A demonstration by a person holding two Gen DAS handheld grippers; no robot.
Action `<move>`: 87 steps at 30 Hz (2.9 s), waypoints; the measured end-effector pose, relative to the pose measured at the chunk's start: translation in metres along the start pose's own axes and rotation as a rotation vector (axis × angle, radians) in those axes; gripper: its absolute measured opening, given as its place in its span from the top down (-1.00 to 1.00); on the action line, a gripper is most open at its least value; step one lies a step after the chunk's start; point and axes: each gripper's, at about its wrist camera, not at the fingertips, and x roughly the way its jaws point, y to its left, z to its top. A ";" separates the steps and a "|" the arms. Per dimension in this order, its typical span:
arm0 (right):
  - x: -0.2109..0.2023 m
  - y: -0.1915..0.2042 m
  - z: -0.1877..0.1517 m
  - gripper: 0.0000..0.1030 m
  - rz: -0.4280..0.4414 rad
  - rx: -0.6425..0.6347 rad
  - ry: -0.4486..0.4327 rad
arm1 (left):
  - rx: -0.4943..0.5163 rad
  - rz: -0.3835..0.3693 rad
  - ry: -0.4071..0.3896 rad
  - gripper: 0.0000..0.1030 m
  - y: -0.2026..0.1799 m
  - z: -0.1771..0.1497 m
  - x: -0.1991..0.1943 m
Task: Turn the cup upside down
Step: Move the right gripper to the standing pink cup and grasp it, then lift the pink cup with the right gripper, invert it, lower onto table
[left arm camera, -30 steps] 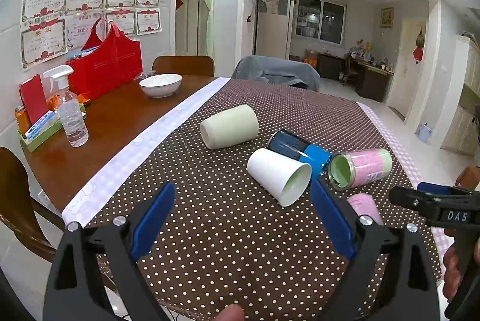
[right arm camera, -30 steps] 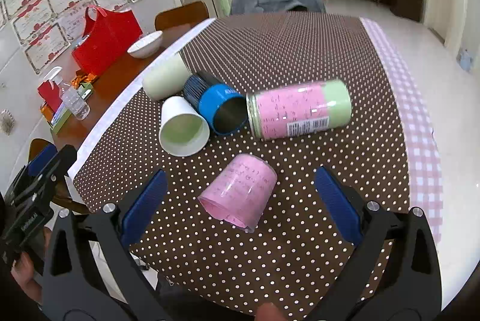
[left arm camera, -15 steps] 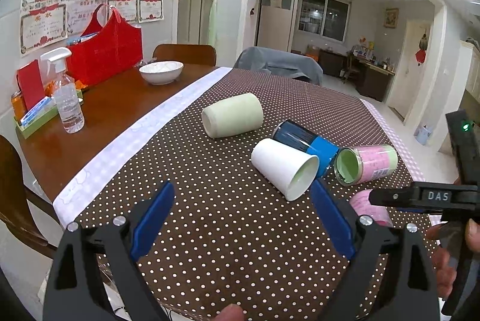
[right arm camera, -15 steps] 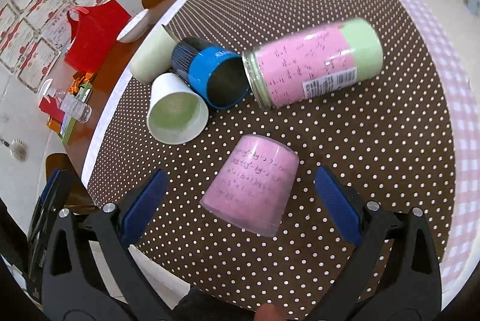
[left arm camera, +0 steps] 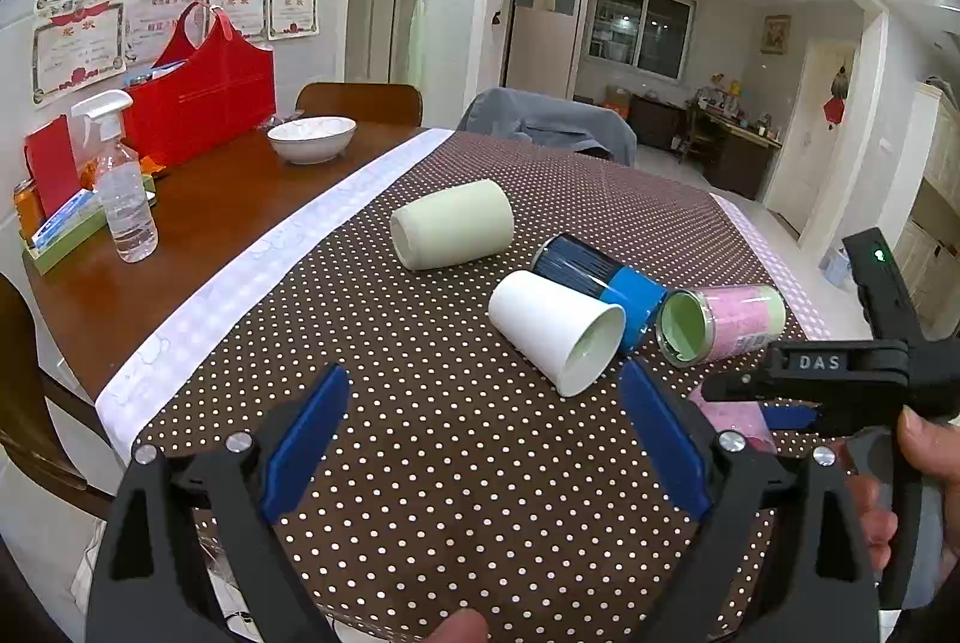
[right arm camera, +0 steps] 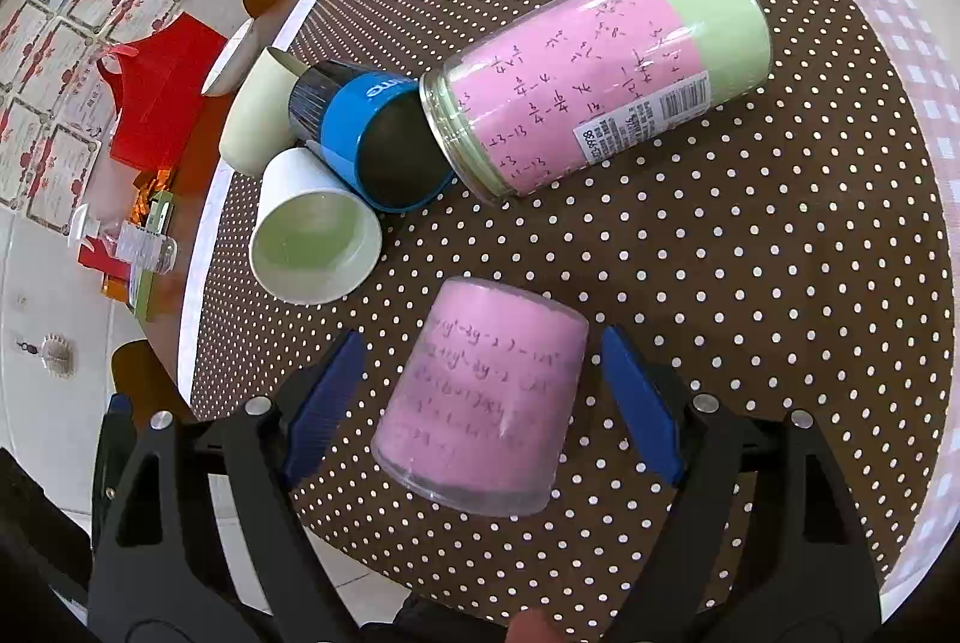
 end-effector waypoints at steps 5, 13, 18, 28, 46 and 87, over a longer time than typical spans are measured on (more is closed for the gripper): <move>0.012 0.000 0.006 -0.51 -0.010 0.010 0.031 | 0.007 -0.009 0.004 -0.75 -0.004 -0.001 0.000; 0.017 0.005 0.007 -0.22 -0.005 -0.033 0.049 | 0.005 -0.008 0.007 -0.75 -0.005 -0.001 0.001; 0.011 0.002 0.005 -0.21 0.020 -0.030 0.026 | 0.005 -0.008 0.006 -0.75 -0.005 -0.001 0.000; -0.009 -0.001 0.000 -0.20 0.131 -0.031 -0.044 | 0.007 -0.003 -0.004 -0.75 -0.006 0.001 -0.005; -0.044 0.033 -0.030 -0.21 -0.033 -0.322 -0.488 | 0.012 0.019 -0.020 -0.75 -0.006 0.006 -0.012; -0.029 0.037 -0.058 -0.88 -0.118 -0.423 -0.526 | 0.006 0.024 -0.016 -0.75 -0.006 0.006 -0.008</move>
